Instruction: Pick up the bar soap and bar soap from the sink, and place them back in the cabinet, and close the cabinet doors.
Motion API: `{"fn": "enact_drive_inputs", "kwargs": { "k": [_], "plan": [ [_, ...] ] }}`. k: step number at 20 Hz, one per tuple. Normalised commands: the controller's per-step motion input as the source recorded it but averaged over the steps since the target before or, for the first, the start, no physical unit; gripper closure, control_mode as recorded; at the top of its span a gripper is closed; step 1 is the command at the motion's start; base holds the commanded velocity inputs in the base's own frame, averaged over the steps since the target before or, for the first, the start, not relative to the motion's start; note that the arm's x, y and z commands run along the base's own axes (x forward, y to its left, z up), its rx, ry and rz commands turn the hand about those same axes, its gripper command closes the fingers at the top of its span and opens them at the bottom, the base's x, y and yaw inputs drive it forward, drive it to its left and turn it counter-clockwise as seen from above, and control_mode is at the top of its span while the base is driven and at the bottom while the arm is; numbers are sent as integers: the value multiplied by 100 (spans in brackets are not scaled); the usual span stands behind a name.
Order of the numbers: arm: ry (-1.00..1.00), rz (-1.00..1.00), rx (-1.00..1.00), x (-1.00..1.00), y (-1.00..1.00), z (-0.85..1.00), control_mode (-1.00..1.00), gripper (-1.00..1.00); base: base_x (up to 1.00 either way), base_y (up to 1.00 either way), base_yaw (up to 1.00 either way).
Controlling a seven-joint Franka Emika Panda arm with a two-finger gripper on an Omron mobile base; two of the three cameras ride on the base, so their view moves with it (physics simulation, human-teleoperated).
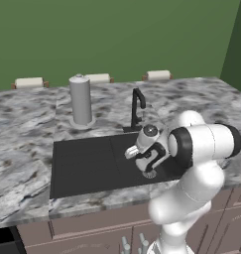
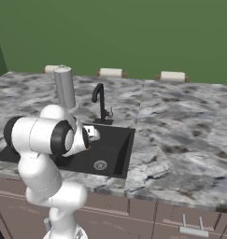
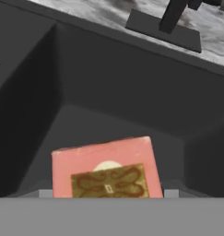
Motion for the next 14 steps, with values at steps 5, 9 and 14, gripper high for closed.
{"fn": "enact_drive_inputs", "kwargs": {
  "k": [5,9,14],
  "plan": [
    [-2,-2,0,-37,1,80,-100,100,0,0,0],
    [0,-2,0,-31,0,82,-100,100,0,0,0],
    [0,-6,0,-10,0,96,-100,100,0,0,0]
  ]
}}
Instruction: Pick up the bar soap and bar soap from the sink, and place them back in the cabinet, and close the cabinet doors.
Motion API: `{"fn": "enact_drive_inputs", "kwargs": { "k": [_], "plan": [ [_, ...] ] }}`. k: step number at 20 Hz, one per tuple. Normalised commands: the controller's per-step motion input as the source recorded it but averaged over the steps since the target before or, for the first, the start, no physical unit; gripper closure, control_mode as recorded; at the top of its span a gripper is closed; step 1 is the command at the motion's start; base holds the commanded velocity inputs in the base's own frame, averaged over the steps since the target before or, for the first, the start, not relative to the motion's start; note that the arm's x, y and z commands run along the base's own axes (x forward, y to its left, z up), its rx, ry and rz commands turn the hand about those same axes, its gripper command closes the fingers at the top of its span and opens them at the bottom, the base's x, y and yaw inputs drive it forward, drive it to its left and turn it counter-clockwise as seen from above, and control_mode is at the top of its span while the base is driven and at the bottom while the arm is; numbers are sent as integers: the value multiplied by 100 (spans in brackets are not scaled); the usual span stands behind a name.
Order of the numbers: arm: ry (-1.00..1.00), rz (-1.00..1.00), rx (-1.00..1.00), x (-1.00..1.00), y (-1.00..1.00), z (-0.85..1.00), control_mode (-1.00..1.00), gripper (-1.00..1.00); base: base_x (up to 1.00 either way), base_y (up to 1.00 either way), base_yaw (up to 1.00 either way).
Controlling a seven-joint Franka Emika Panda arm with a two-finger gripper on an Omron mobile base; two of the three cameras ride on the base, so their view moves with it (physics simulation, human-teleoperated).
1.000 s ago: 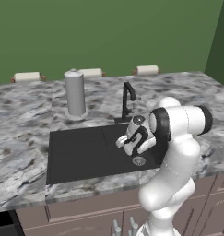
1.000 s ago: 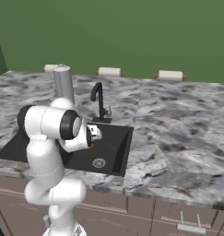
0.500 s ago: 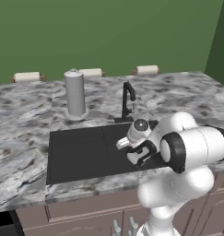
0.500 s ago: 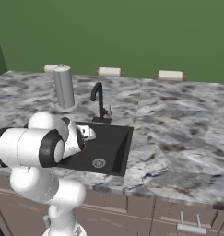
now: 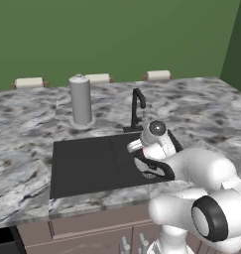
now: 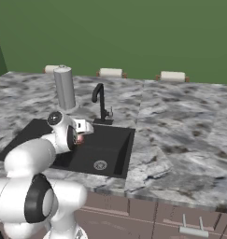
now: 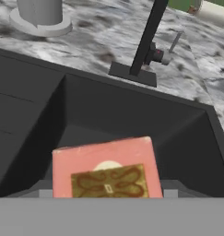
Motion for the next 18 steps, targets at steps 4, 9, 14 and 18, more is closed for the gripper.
{"fn": "enact_drive_inputs", "kwargs": {
  "k": [4,9,14,18],
  "plan": [
    [0,-7,0,-2,0,98,-100,100,0,0,0],
    [0,-6,0,-12,0,90,-100,100,0,0,0],
    [0,-2,0,-38,0,57,-100,100,0,0,0],
    [0,0,1,-56,0,42,-100,100,0,0,0]
  ]
}}
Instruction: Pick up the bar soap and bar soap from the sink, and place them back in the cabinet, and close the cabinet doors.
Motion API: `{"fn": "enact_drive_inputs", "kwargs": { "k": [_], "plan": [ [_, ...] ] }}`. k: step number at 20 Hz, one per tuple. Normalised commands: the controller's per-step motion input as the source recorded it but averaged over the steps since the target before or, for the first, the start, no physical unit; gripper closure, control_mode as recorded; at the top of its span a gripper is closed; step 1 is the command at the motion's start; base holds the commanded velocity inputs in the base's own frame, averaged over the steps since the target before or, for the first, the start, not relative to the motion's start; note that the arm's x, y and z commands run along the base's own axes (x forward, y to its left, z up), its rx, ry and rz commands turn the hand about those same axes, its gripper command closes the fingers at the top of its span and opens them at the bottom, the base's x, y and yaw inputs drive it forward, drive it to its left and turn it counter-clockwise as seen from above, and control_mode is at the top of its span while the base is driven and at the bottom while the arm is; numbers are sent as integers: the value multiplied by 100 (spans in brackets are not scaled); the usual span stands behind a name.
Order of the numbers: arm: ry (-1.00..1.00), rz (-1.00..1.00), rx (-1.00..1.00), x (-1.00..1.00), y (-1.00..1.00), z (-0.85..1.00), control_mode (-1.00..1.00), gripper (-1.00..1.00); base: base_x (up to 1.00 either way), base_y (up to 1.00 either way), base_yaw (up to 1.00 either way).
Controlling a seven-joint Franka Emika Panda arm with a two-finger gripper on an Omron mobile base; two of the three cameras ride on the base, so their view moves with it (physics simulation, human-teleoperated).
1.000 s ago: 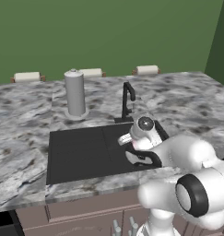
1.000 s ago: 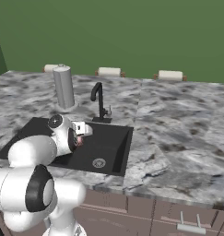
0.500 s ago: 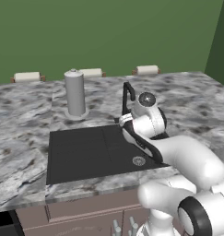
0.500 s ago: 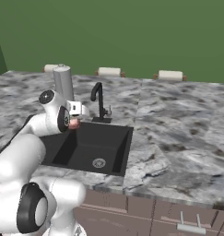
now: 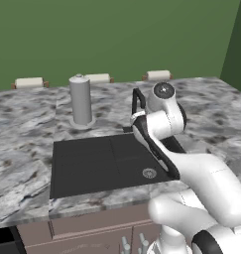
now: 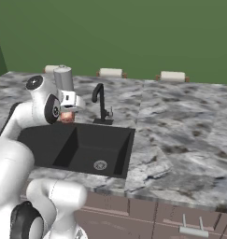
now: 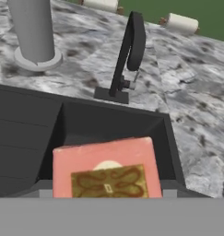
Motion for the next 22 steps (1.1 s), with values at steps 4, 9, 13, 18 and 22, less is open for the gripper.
{"fn": "enact_drive_inputs", "kwargs": {
  "k": [4,9,13,18,22],
  "plan": [
    [0,0,3,-54,-5,44,-100,100,0,0,0],
    [0,0,1,-25,-1,35,-100,100,0,0,0],
    [-5,0,1,-47,-9,16,-100,100,0,0,0],
    [-5,0,5,-35,-29,26,-100,100,0,0,0],
    [-3,0,2,-23,-19,21,-100,100,0,0,0]
  ]
}}
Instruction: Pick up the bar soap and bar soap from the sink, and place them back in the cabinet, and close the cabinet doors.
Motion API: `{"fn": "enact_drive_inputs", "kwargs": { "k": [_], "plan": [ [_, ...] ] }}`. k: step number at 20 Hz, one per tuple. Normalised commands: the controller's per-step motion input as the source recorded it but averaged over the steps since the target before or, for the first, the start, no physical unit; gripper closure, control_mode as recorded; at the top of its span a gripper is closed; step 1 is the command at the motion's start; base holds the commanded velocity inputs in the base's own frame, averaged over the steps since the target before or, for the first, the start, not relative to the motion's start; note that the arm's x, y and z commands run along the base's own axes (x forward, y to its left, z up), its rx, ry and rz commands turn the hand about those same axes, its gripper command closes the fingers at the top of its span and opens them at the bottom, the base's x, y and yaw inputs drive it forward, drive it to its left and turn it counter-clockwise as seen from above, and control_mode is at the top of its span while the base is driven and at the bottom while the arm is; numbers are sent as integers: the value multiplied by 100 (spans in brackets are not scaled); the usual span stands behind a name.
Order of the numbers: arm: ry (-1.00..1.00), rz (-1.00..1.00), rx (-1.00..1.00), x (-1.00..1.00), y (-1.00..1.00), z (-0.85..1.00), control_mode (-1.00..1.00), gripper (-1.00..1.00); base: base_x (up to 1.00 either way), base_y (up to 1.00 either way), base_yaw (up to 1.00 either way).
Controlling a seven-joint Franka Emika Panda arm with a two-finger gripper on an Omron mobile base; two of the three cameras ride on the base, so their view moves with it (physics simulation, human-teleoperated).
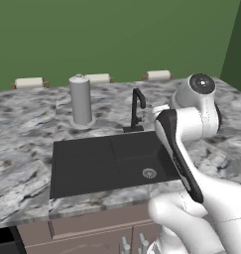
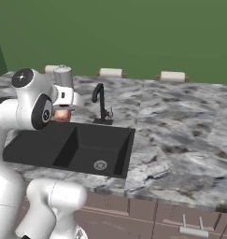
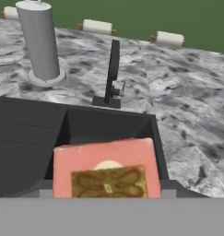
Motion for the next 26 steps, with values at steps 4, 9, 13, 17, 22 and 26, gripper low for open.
{"fn": "enact_drive_inputs", "kwargs": {
  "k": [4,9,13,17,22,26],
  "plan": [
    [-4,0,0,-26,-18,8,-100,100,0,0,0],
    [-1,0,0,-11,-3,17,-100,100,0,0,0],
    [0,0,0,-16,-7,22,-100,100,0,0,0],
    [0,0,0,-11,-11,17,-100,100,0,0,0],
    [-1,0,0,-20,-14,4,-100,100,0,0,0],
    [-3,0,0,-31,-7,0,-100,100,0,0,0]
  ]
}}
